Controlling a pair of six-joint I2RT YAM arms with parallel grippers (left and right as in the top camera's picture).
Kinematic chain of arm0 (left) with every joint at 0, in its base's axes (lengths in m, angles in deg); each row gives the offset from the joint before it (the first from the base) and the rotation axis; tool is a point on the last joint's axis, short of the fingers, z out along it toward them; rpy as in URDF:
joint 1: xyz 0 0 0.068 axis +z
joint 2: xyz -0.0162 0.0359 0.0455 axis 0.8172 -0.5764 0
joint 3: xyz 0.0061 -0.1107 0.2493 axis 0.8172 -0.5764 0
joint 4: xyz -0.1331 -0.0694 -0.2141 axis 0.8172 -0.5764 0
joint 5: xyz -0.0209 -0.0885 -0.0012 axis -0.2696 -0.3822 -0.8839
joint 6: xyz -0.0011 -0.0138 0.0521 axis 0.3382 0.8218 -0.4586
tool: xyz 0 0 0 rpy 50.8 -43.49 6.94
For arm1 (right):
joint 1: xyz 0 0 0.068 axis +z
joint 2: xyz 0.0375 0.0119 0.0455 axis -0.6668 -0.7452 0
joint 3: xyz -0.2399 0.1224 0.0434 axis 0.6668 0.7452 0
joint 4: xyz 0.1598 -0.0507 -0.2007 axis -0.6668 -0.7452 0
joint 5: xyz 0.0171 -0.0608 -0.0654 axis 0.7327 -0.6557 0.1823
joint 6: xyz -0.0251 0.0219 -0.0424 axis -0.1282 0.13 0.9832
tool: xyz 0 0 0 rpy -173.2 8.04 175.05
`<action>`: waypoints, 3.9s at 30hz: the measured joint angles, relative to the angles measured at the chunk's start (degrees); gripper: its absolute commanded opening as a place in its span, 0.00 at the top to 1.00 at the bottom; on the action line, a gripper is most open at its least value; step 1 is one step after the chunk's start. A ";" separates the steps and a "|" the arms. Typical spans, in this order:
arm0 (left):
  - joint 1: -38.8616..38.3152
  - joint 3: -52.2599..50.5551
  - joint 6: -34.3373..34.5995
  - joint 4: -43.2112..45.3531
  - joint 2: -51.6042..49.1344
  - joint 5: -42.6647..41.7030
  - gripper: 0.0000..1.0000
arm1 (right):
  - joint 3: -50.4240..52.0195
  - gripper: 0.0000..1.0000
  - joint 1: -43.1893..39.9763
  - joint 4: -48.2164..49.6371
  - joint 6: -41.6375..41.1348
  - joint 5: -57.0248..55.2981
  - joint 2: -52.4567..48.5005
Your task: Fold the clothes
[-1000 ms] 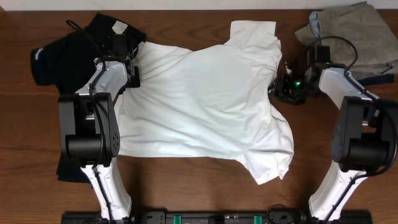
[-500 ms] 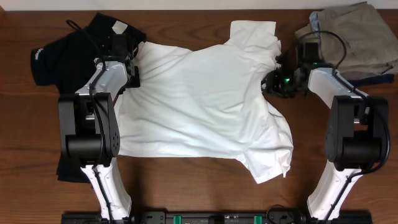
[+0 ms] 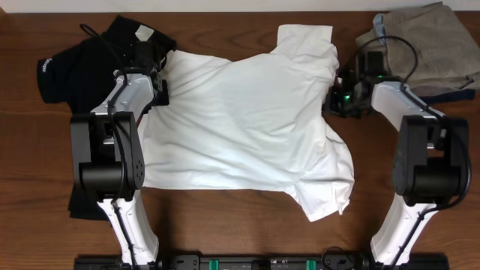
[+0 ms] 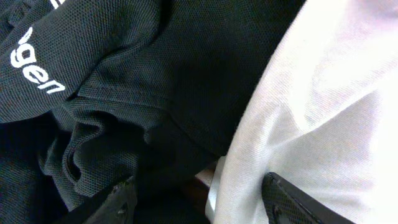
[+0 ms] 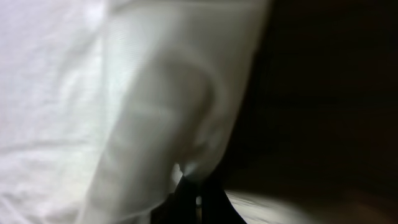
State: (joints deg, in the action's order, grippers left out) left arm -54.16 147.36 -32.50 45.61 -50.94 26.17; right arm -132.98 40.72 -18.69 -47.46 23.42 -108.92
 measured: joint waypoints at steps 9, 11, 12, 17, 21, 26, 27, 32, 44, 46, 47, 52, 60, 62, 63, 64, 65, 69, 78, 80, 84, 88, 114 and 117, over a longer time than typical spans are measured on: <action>0.00 0.00 0.00 0.00 0.00 0.00 0.34 | -0.55 0.99 -4.90 -3.37 3.96 -3.34 6.32; 0.00 0.00 0.02 0.00 0.00 0.00 0.33 | -1.09 0.99 -5.18 -4.50 4.33 -3.98 7.39; 0.00 0.00 0.00 0.00 0.00 0.00 0.34 | -1.22 0.99 -5.20 -4.92 4.50 -4.50 7.69; 0.00 0.00 0.00 0.00 0.00 0.02 0.33 | -1.27 0.99 -5.57 -5.64 6.58 -7.06 7.78; 0.00 0.00 0.00 0.02 0.00 0.02 0.33 | -2.91 0.99 -7.17 -5.16 9.33 -9.27 7.78; 0.00 0.00 0.00 0.00 0.00 0.02 0.33 | -7.23 0.99 -9.35 -5.95 12.98 -10.23 7.78; 0.00 0.00 0.00 0.02 0.00 0.00 0.33 | -8.44 0.93 -9.62 -6.45 13.53 -10.23 7.78; -0.07 0.00 0.00 0.02 0.00 0.00 0.33 | -13.49 0.14 -9.62 -11.02 14.97 -11.02 7.78; -0.07 1.11 0.61 -3.52 0.00 -0.44 0.33 | -19.91 0.01 -8.72 -32.96 13.94 -9.84 7.85; -0.13 1.75 0.92 -7.15 0.28 -0.92 0.33 | -20.20 0.01 -8.41 -34.23 13.09 -9.68 8.72; -0.13 1.99 1.05 -9.09 0.52 -1.16 0.33 | -20.20 0.01 -8.13 -34.75 12.68 -9.66 9.49; -0.33 2.05 3.69 -18.16 4.70 -2.47 0.04 | -20.48 0.01 -5.99 -36.50 10.64 -9.51 15.76; -0.39 3.72 11.91 -29.90 25.55 -3.61 0.02 | -21.18 0.01 -4.85 -40.96 8.07 -3.19 24.35; -0.39 4.15 14.12 -33.64 29.46 -4.79 0.02 | -21.29 0.01 -4.83 -43.30 8.24 -1.03 24.52; -0.39 4.20 15.39 -35.87 31.04 -5.51 0.02 | -21.29 0.02 -4.81 -44.85 8.26 -0.42 24.52; -0.39 4.22 16.83 -38.29 32.30 -6.01 0.02 | -21.29 0.04 -4.81 -46.05 8.24 -0.20 24.50; -0.39 4.22 18.40 -40.63 33.22 -6.62 0.02 | -21.29 0.04 -4.76 -47.52 8.09 -0.33 24.50; -0.39 2.93 24.28 -47.91 34.75 -7.96 0.02 | -21.05 0.06 -3.45 -53.05 4.61 -5.03 24.50; -1.16 -13.05 28.85 -45.24 35.65 -11.96 0.00 | -9.09 0.07 6.16 -50.23 -7.30 -17.68 29.18; -1.70 -16.74 27.76 -42.01 36.22 -13.00 0.00 | -4.96 0.09 7.48 -48.04 -8.63 -18.56 29.99; -2.64 -22.91 25.09 -36.02 37.09 -15.54 0.08 | 1.88 0.15 7.85 -44.61 -10.27 -19.28 30.03; -2.69 -28.48 22.80 -30.32 37.33 -16.41 0.15 | 6.10 0.21 7.89 -41.72 -11.13 -19.34 30.03; -1.14 -37.00 45.68 -15.78 33.53 -10.05 0.35 | 16.50 0.41 12.98 -29.99 -21.11 -18.32 30.03; -1.14 -37.29 50.93 -15.76 33.03 -10.08 0.35 | 16.50 0.40 12.98 -29.97 -23.39 -19.56 30.03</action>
State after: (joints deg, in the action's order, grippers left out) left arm -55.29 110.07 18.42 29.85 -17.91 16.09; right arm -116.47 53.70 -48.66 -70.85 3.86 -78.88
